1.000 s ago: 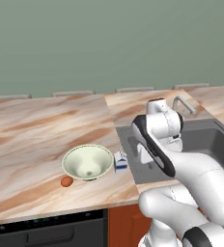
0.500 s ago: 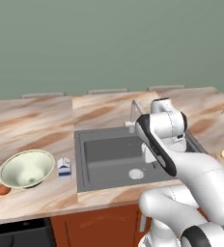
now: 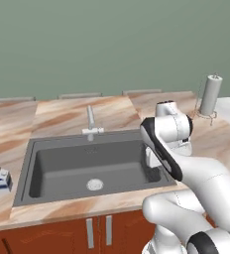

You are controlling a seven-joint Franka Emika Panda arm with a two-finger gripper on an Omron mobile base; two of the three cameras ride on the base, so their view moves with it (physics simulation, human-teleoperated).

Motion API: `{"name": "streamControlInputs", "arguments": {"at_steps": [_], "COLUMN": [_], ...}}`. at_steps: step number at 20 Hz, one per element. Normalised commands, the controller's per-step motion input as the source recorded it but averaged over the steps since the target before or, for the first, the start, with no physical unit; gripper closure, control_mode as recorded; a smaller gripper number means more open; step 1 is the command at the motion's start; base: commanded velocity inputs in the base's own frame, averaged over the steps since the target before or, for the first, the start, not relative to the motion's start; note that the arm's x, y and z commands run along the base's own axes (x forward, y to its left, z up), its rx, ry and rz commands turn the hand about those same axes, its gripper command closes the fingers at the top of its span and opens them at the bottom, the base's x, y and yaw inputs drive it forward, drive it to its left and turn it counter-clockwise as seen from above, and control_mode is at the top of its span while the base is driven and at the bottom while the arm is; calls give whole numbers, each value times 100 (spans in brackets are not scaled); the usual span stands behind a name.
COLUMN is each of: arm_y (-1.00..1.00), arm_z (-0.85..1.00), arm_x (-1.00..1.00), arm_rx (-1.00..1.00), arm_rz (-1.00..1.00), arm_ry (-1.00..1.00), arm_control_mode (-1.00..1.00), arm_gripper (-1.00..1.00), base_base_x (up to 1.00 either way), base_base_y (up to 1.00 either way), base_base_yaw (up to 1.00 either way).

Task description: Gather the eggs and milk located in the vicinity of the sink area and place them right next to the bowl.

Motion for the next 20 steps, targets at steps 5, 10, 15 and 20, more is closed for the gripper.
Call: {"name": "streamControlInputs", "arguments": {"at_steps": [5,10,15,20], "arm_y": [-7,-16,-53,-44], "arm_z": [0,0,-12,-21], "arm_x": [0,2,54,95], "arm_rx": [0,0,0,0], "arm_rz": [0,0,-5,-36], "arm_ry": [0,0,4,14], "arm_control_mode": [-100,-100,-100,-100], "arm_gripper": [-100,-100,-100,-100], "base_base_x": [0,0,0,0], "base_base_y": [-26,0,0,0], "base_base_yaw": [0,0,0,0]}}
